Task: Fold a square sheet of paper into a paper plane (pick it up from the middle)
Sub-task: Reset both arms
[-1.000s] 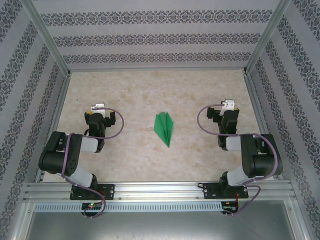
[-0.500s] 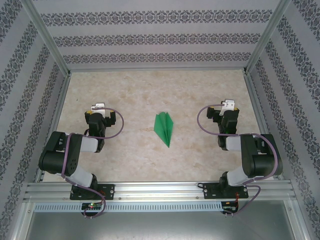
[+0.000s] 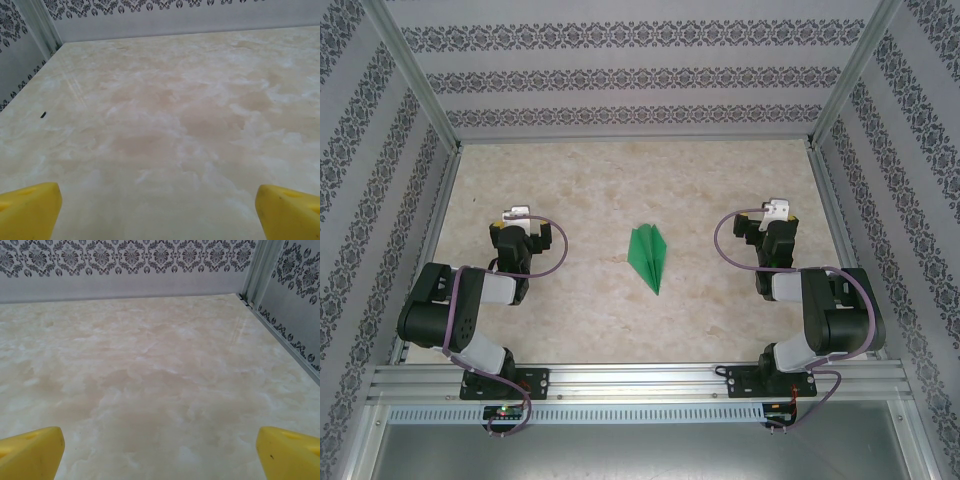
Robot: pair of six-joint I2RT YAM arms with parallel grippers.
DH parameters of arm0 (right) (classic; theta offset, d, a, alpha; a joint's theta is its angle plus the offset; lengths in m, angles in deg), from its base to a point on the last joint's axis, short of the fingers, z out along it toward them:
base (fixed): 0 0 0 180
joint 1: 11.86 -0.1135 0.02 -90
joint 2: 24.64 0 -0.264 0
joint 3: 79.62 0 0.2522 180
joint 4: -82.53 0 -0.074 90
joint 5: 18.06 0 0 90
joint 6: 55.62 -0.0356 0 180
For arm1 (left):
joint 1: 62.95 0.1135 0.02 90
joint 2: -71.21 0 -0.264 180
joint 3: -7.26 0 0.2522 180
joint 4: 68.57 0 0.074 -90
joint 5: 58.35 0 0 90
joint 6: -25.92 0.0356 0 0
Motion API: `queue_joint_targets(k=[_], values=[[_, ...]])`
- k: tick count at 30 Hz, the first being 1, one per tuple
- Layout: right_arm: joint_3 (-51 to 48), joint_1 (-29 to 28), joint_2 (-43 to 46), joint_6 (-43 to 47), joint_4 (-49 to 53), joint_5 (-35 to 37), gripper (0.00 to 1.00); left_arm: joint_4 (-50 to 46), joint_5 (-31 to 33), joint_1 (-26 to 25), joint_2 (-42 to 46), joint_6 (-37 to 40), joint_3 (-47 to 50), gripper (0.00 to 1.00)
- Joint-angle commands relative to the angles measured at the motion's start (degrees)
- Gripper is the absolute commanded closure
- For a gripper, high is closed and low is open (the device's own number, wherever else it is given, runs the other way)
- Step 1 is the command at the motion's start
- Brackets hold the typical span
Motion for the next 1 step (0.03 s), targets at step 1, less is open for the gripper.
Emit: queue_joint_targets(k=[1], values=[[1.1,0.1,0.8,-0.8,-1.2,-1.2,0.02,3.1,-0.8,0.8,-0.1,0.5,-0.6,0.0]])
